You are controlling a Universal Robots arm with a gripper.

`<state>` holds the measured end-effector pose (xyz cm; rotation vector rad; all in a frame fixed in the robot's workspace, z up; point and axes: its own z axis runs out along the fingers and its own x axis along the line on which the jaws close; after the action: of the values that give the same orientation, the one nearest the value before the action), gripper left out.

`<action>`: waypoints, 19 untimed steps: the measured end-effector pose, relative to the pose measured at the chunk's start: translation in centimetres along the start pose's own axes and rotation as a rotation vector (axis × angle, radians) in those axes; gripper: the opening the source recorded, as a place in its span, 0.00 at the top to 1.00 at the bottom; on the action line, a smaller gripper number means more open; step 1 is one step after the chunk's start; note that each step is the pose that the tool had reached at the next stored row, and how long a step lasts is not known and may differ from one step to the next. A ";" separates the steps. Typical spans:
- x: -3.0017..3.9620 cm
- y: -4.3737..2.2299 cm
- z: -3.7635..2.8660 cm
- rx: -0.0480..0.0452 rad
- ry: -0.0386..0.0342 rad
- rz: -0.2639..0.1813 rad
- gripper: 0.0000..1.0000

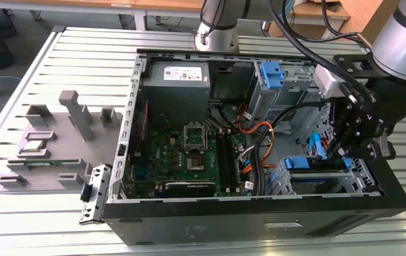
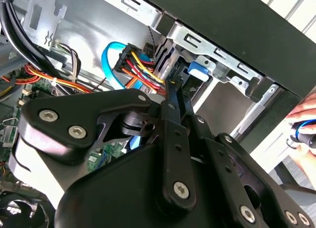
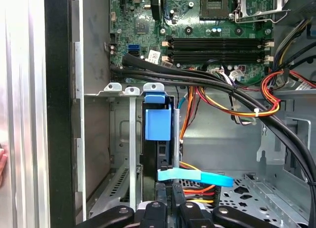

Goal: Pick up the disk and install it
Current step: 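Insert the second disk wire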

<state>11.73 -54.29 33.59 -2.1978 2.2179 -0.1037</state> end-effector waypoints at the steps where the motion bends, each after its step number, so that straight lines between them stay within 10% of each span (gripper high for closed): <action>1: 0.02 0.00 0.00 0.0000 -0.0015 0.000 0.84; 19: 0.05 -0.07 -0.30 -0.0024 -0.0034 -0.031 0.84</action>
<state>11.78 -54.33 33.89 -2.2318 2.1843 -0.0976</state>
